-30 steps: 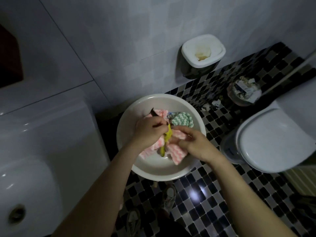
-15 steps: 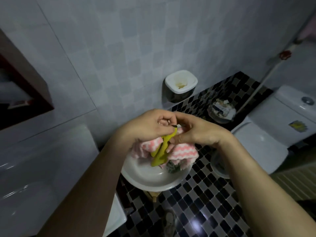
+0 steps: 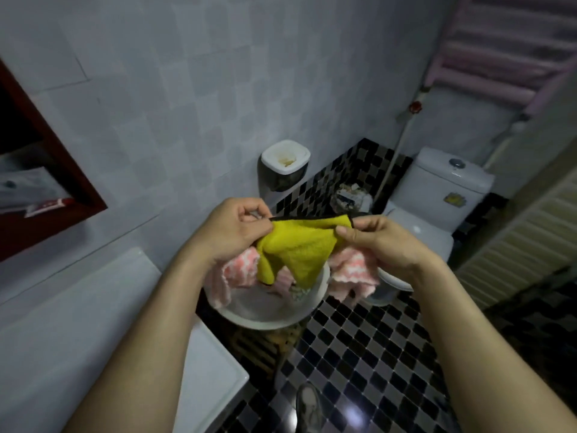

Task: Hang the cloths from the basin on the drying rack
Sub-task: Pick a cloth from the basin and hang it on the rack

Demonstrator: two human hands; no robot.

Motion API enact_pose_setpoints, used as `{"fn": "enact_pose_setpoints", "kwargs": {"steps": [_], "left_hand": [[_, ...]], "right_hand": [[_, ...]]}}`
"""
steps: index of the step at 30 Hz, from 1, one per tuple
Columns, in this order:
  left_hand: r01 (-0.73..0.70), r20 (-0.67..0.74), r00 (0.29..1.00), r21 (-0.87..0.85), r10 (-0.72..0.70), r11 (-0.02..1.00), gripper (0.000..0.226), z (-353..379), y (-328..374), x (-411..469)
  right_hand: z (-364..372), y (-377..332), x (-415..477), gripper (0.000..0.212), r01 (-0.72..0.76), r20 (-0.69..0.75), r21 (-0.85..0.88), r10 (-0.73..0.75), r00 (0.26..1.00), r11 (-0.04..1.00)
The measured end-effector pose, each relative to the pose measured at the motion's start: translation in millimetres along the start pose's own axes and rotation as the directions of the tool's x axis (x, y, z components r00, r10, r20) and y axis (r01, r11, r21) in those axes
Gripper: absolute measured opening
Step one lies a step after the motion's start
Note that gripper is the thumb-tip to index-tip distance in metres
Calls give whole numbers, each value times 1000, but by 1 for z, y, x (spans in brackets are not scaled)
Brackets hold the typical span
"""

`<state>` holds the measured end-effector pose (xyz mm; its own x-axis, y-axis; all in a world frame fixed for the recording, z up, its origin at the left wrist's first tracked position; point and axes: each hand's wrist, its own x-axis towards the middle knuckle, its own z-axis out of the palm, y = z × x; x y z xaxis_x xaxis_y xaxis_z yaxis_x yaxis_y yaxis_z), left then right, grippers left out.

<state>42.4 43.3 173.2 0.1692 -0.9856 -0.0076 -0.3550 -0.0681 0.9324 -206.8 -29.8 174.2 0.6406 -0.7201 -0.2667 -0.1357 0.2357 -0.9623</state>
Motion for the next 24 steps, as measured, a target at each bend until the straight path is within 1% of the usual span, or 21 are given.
{"fn": "enact_pose_setpoints", "kwargs": {"steps": [1, 2, 3, 4, 5, 6, 7, 8, 9, 10, 11, 12, 13, 14, 15, 18, 19, 20, 22, 24], "left_hand": [[8, 17, 1000, 81, -9, 997, 8, 1, -2, -7], [14, 45, 999, 202, -24, 979, 7, 1, -3, -13], [13, 82, 996, 338, -43, 941, 5, 3, -2, -19], [4, 112, 992, 473, -64, 881, 10, 6, 2, -27], [3, 110, 991, 556, -77, 831, 17, 11, 6, -34], [-11, 98, 994, 576, -55, 817, 21, 17, 14, -41], [-40, 80, 997, 532, -3, 846, 19, 24, 23, -48], [-68, 39, 998, 423, 57, 904, 15, 31, 31, -54], [-112, 25, 994, 279, 110, 954, 13, 38, 39, -57], [-170, 79, 984, 142, 159, 975, 13, 53, 49, -62], [-188, 159, 971, 45, 178, 981, 18, 62, 57, -65], [-180, 267, 947, -20, 178, 984, 25, 69, 65, -69], [-161, 387, 906, -62, 173, 985, 30, 79, 72, -75], [-141, 482, 860, -88, 166, 986, 31, 90, 79, -81], [-129, 533, 831, -88, 156, 988, 29, 97, 80, -84], [-158, 615, 774, -44, 151, 987, 20, 123, 88, -96], [-181, 651, 743, -29, 156, 983, 17, 136, 94, -102], [-229, 670, 722, 0, 169, 974, 14, 146, 98, -107], [-354, 671, 707, 63, 223, 933, 7, 162, 107, -116], [-419, 669, 687, 45, 284, 907, 12, 179, 120, -130]], "right_hand": [[5, 0, -12, 26, 11, -57, 8, -10, 998, 1000], [12, -1, -23, 29, 25, -110, -5, -26, 994, 1000], [18, -3, -33, 32, 42, -153, -38, -47, 987, 998], [24, -4, -44, 33, 48, -181, -71, -60, 982, 996], [30, -6, -50, 33, 52, -191, -111, -72, 979, 993], [36, -8, -60, 33, 58, -201, -178, -94, 975, 982], [39, -9, -73, 34, 69, -213, -272, -130, 968, 960], [43, -10, -81, 33, 68, -198, -366, -149, 969, 928], [46, -12, -89, 32, 58, -185, -440, -154, 971, 896], [47, -14, -106, 31, 32, -195, -492, -145, 970, 870], [47, -14, -114, 30, 19, -181, -528, -134, 974, 849], [47, -15, -121, 30, 7, -169, -555, -120, 978, 832], [46, -14, -132, 30, -10, -181, -570, -114, 977, 822], [44, -12, -145, 29, -30, -203, -575, -106, 973, 817], [42, -10, -153, 30, -50, -219, -571, -93, 971, 820], [31, -2, -193, 37, -152, -307, -571, -38, 951, 807], [26, 3, -211, 37, -187, -339, -564, -20, 941, 804], [24, 6, -226, 35, -204, -345, -550, 2, 939, 810], [20, 14, -250, 30, -211, -337, -501, 36, 941, 840], [13, 26, -282, 25, -232, -388, -408, 62, 920, 883]]}}
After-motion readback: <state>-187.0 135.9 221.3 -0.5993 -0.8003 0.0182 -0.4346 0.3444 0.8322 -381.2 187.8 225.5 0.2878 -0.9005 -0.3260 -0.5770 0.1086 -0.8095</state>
